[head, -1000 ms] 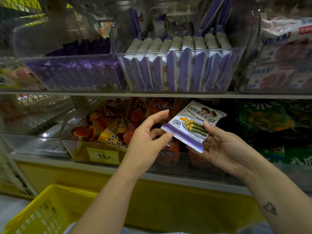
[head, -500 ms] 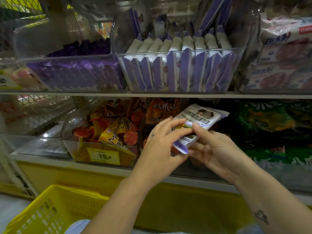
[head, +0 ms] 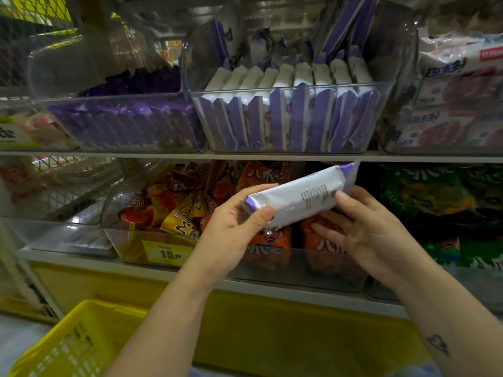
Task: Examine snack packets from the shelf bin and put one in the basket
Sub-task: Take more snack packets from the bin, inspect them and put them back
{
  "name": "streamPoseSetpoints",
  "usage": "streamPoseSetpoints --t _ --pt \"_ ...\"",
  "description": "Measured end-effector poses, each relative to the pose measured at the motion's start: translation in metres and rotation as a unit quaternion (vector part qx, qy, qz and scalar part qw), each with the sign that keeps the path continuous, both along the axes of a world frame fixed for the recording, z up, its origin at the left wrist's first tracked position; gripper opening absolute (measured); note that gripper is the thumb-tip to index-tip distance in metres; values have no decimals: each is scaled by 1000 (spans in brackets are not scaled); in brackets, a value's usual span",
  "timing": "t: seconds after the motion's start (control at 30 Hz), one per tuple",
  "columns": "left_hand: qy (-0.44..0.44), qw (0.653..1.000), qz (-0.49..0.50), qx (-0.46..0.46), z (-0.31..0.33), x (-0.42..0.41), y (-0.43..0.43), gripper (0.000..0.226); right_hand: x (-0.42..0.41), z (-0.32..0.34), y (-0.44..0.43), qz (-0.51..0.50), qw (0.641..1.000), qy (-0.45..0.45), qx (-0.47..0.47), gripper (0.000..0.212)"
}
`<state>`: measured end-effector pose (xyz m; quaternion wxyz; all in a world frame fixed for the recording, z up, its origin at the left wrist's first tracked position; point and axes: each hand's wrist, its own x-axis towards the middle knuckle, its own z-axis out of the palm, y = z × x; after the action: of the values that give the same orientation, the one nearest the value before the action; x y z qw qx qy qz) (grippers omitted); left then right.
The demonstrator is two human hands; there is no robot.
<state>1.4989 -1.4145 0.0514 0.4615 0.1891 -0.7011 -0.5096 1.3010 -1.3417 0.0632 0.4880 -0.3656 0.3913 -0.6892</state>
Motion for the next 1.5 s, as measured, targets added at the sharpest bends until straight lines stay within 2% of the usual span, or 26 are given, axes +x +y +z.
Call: streamPoseSetpoints --t 0.1,0.17,0.33,0.43,0.53,0.63,0.73,0.8,0.9,1.0,1.07,1.13,1.2,1.37,1.43,1.5 --pt "10 999 14 41 0 5 -2 24 -2 -2 -2 -22 1000 -14 -16 19" --pt "-6 998 52 23 -1 6 -2 24 -1 -1 -2 -50 998 -2 -31 8" --pt "-88 968 182 -146 1 1 3 33 4 2 2 -112 986 93 -78 8" --pt "-98 955 198 -198 5 -4 9 41 14 4 5 -126 973 164 -99 13" --pt "-53 983 104 -139 6 -9 13 41 26 2 5 -124 960 226 -111 17" --pt "-2 997 50 -67 6 -11 11 31 27 0 2 -101 965 216 -113 18" --pt "46 998 40 -19 6 -9 6 27 21 2 -1 -52 973 194 -111 41" --pt "80 996 30 31 4 -8 3 30 17 0 -2 -15 968 236 -87 54" --pt "130 987 14 89 0 -7 0 32 16 -4 1 60 953 294 -31 50" --pt "156 980 -9 125 -1 -7 0 34 17 -5 3 47 941 333 -32 35" --pt "141 983 10 121 -2 -7 -2 30 17 -5 3 22 933 357 -50 26" --pt "83 991 81 60 -3 -5 -4 33 17 -6 4 -1 923 380 -59 27" --pt "45 993 111 9 -4 -4 -3 38 19 -7 4 -20 913 402 -62 30" --pt "-15 993 114 -17 -4 -8 0 46 29 -8 3 -33 895 436 -83 35" --pt "-15 992 127 -13 -5 -7 -1 39 30 -6 4 -13 903 421 -82 38" --pt "2 991 133 16 -6 -5 -4 41 26 -5 4 26 914 396 -79 51"
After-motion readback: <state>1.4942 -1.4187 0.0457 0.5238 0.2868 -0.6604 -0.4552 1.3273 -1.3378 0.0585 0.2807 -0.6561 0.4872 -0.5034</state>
